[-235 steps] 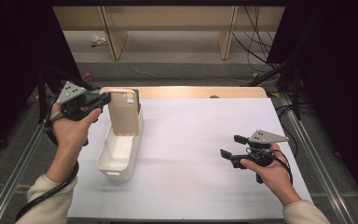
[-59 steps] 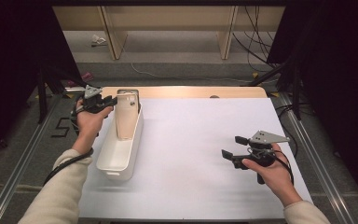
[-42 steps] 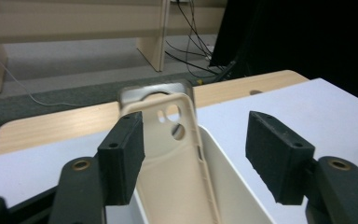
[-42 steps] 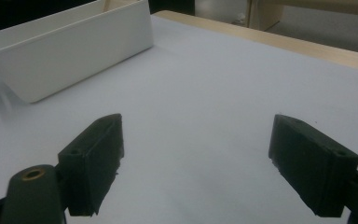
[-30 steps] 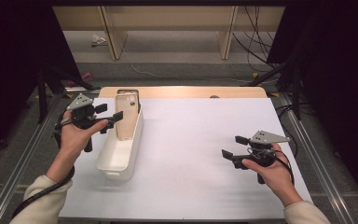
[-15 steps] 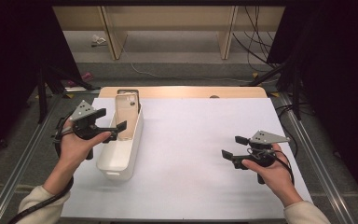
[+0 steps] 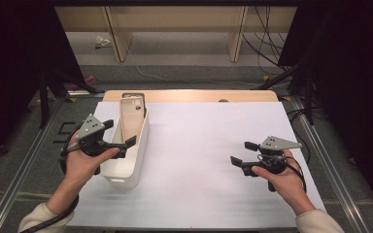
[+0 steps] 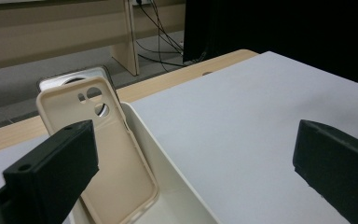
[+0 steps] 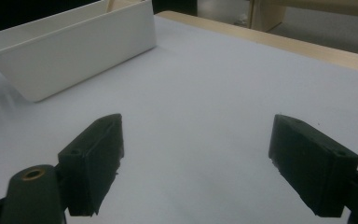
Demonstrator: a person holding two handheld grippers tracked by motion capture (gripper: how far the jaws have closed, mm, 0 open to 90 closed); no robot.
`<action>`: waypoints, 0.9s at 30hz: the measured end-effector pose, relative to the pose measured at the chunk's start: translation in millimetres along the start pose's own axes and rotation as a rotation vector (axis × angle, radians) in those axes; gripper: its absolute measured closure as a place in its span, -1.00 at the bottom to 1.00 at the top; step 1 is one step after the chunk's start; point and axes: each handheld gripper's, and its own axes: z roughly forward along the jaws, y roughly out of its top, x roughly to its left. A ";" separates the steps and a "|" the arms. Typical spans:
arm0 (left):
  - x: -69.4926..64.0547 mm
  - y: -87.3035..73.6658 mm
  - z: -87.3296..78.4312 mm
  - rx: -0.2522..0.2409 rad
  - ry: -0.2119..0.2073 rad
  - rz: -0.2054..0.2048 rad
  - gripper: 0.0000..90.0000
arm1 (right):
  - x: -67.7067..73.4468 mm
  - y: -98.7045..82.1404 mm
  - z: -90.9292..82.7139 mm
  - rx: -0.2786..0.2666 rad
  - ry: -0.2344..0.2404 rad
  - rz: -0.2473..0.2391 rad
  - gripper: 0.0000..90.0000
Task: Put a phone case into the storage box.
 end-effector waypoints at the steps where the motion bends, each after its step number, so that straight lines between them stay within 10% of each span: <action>1: -0.7 -1.1 -0.2 -0.001 0.000 0.003 -1.00 | 0.2 0.1 0.1 0.000 0.001 -0.001 -0.58; 27: -17.3 -31.0 -19.5 -0.025 -0.018 0.039 -1.00 | 6.1 -7.2 -14.6 -0.003 0.012 -0.009 -0.59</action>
